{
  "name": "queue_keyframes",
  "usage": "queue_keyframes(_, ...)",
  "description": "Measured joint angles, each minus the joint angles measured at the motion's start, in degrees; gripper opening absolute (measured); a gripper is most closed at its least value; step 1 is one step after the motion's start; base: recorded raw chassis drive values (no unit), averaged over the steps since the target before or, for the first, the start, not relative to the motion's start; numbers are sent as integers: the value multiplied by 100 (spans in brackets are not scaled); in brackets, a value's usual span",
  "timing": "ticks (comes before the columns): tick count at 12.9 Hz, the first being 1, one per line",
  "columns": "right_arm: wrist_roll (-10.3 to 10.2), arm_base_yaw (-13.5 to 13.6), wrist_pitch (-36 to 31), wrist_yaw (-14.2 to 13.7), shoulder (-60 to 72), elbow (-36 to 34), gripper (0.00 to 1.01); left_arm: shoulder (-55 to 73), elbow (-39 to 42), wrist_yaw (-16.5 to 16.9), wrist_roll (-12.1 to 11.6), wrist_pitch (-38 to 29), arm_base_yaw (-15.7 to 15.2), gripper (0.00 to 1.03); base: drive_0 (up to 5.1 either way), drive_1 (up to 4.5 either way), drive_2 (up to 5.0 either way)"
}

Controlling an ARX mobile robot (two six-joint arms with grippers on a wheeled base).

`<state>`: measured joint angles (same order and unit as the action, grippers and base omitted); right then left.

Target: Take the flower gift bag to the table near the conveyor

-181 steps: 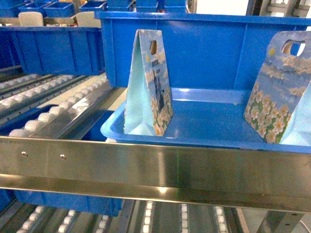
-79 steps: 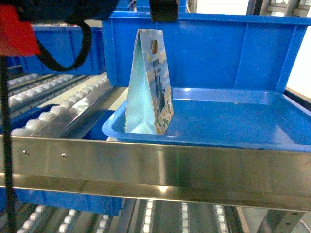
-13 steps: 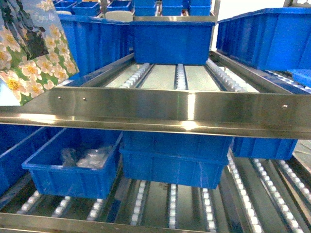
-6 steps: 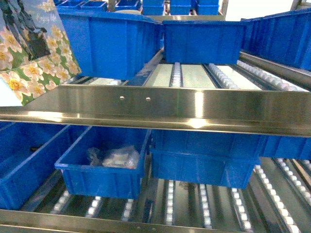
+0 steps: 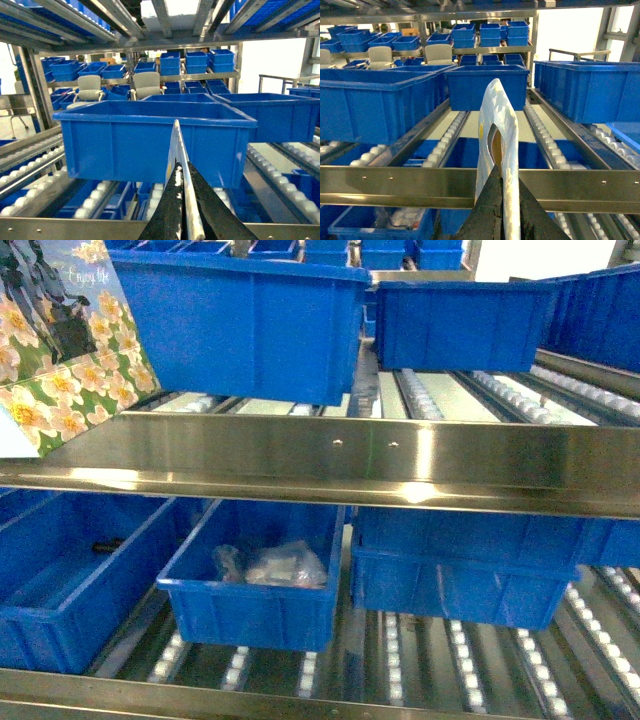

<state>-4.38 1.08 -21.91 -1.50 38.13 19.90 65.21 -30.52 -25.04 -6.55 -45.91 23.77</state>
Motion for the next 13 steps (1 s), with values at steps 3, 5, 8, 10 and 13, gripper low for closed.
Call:
queue_keyframes(3, 0, 0, -22, 2, 0, 0, 2, 0, 0, 0, 0, 0, 0, 2, -497, 244, 244)
queue_keyframes(5, -2, 0, -7, 2, 0, 0, 2, 0, 0, 0, 0, 0, 0, 2, -492, 249, 249)
queue_keyframes(8, 0, 0, -13, 2, 2, 0, 2, 0, 0, 4, 0, 0, 0, 2, -498, 243, 243)
queue_keyframes(10, 0, -2, 2, 0, 2, 0, 2, 0, 0, 2, 0, 2, 0, 2, -502, 239, 239)
queue_keyframes(13, 0, -2, -2, 0, 2, 0, 2, 0, 0, 4, 0, -2, 0, 2, -491, 250, 250)
